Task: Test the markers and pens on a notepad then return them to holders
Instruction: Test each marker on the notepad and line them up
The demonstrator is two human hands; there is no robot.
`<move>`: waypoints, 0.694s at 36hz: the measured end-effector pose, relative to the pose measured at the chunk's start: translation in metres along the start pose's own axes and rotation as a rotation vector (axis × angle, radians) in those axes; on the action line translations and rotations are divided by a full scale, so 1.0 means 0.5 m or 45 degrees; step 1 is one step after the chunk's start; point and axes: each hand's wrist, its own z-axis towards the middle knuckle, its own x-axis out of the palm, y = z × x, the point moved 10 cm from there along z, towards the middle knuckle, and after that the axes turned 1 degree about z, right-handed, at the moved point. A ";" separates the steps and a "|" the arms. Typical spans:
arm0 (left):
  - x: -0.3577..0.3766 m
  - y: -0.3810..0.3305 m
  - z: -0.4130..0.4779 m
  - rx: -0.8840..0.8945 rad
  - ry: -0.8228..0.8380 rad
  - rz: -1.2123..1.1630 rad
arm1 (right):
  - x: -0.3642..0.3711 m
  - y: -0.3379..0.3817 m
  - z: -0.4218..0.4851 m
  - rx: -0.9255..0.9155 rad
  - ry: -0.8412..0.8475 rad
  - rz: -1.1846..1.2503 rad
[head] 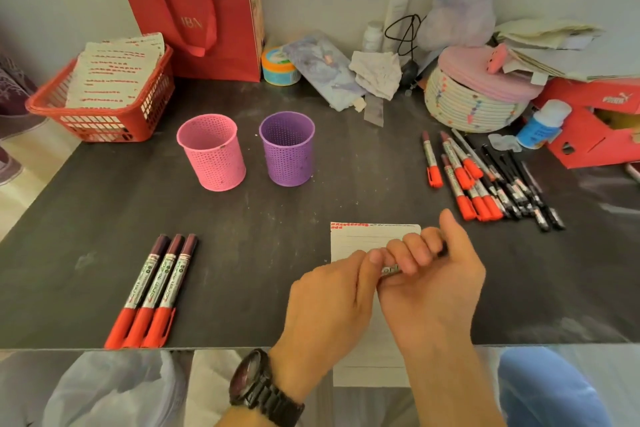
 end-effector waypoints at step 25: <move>-0.021 0.165 0.071 -0.243 -0.027 -0.096 | -0.024 0.033 0.170 0.088 0.112 -0.515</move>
